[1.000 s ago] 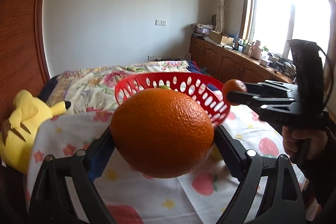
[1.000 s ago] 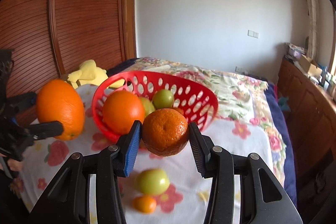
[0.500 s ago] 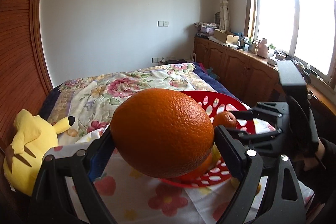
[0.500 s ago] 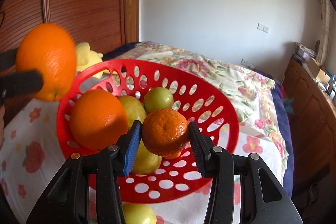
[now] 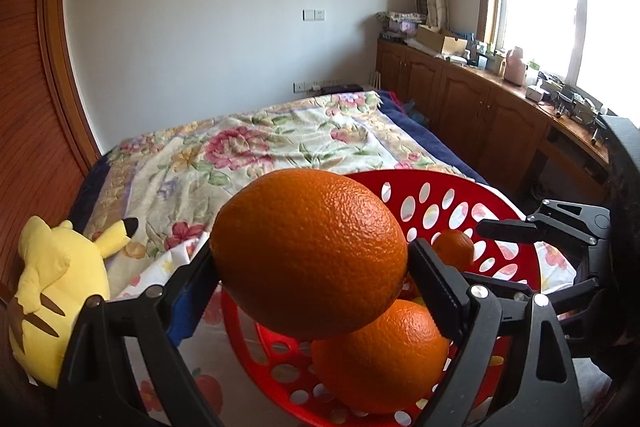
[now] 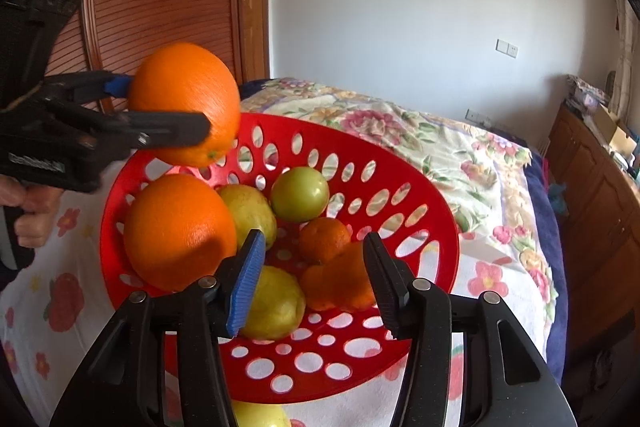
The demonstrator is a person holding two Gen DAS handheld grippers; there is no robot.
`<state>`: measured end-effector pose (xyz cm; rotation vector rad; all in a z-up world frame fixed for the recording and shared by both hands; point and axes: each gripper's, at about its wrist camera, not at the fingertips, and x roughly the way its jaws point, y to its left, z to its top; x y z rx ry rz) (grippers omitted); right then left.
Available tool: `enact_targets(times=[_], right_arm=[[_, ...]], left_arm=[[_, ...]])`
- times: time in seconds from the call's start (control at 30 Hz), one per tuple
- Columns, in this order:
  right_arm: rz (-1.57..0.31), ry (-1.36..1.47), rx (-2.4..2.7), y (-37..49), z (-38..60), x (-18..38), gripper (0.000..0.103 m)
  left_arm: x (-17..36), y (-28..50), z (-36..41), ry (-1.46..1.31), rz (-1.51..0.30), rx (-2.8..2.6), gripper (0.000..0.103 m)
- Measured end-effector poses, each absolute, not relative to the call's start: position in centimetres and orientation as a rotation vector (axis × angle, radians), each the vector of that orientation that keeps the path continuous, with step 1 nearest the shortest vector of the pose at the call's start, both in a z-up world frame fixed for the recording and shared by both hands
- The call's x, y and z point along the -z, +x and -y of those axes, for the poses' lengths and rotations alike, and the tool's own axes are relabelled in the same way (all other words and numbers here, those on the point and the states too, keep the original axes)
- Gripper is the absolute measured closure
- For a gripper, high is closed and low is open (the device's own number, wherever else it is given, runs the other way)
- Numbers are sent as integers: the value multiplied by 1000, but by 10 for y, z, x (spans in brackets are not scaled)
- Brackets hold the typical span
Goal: Organize fruits
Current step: 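Open both tools to drop the orange and tangerine into the basket, then withdraw both open tools from the basket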
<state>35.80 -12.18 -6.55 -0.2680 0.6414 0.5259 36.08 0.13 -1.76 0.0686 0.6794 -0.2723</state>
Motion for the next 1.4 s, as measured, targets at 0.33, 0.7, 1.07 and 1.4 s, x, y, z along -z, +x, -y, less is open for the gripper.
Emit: enact_targets(times=[0.33, 0.7, 1.07, 1.4], right_arm=[[-646, -260, -533, 358, 124, 70, 51], [-638, -266, -528, 354, 123, 73, 50], [-597, -212, -518, 323, 130, 58, 50], [-579, -149, -469, 274, 150, 47, 50]], left_arm=[[28, 382, 13, 113, -742, 240, 11], [19, 383, 27, 173, -708, 208, 14], [-6, 312, 17, 99, -520, 251, 13], [0, 238, 15, 87, -424, 276, 13]])
